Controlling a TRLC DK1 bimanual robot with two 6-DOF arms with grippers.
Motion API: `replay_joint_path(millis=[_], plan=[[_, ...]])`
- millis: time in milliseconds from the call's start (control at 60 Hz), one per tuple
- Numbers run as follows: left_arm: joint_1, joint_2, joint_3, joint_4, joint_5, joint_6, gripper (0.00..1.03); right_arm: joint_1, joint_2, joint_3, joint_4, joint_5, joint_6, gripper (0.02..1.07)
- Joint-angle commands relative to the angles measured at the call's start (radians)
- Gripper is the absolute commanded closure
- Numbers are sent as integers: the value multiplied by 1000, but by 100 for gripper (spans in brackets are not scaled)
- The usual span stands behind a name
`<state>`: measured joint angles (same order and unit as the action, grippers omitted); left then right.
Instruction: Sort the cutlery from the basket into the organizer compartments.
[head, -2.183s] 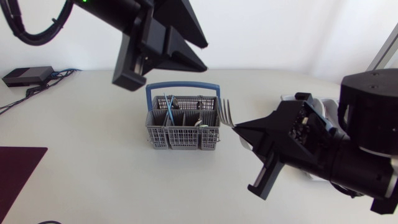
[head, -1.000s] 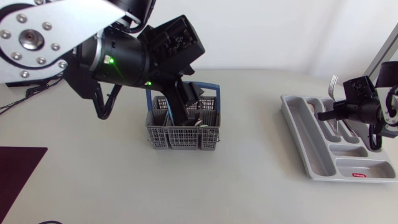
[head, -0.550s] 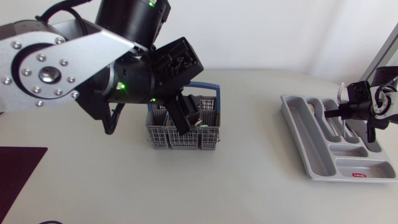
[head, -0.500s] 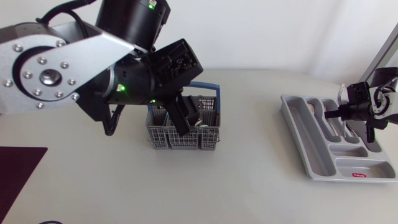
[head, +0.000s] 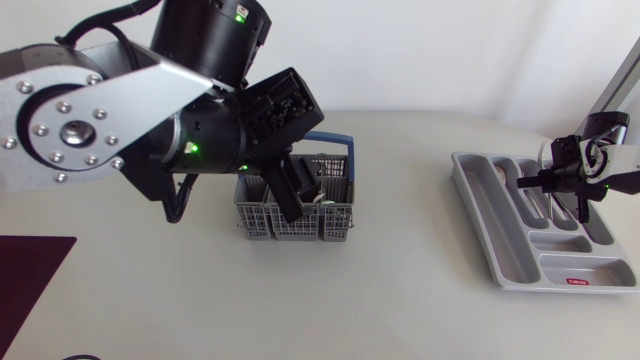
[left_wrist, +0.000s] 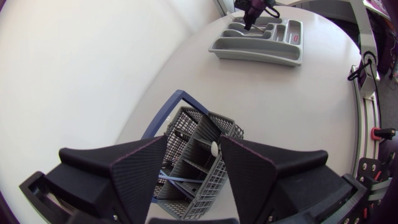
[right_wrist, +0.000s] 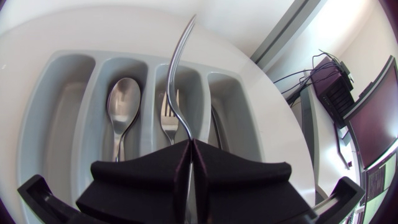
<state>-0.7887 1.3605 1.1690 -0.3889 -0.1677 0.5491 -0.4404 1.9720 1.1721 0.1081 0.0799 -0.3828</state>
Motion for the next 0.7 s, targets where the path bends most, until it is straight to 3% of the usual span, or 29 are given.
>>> replay_joint_path(millis=[0,117,317,433,683], plan=[[-12,-21,-38,8,-13,-17,44,-4,48,14,-24,8,39,97],[-17,-21,-46,7,-18,-20,44,2,60,34,-44,4,48,96],[-18,-26,-54,5,-21,-21,44,16,71,50,-61,-2,62,80],[-20,-24,-66,5,-32,-25,44,17,59,49,-62,-9,68,64],[-23,-18,-95,12,-46,-40,44,17,-64,-28,-53,-34,68,48]])
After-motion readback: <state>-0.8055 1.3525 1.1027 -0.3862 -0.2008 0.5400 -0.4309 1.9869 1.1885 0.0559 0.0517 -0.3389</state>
